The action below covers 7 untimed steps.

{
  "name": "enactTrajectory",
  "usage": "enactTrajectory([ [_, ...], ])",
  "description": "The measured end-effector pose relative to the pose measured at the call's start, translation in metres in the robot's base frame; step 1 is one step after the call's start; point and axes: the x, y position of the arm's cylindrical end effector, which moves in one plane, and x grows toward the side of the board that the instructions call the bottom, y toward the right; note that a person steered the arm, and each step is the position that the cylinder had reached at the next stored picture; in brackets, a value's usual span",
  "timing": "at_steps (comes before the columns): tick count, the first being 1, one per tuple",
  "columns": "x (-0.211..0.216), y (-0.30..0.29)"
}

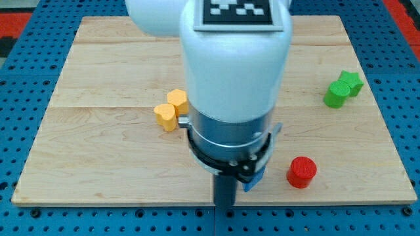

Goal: Move the blue triangle into the bottom of the blue cube

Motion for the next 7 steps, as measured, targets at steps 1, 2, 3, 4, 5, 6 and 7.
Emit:
enactTrajectory([
  [1, -0.011, 0.026],
  [2, -0.055, 0.008],
  [3, -0.034, 0.015],
  [4, -0.003, 0.032],
  [5, -0.039, 0.04],
  [6, -0.072, 0.021],
  [7, -0.104, 0.017],
])
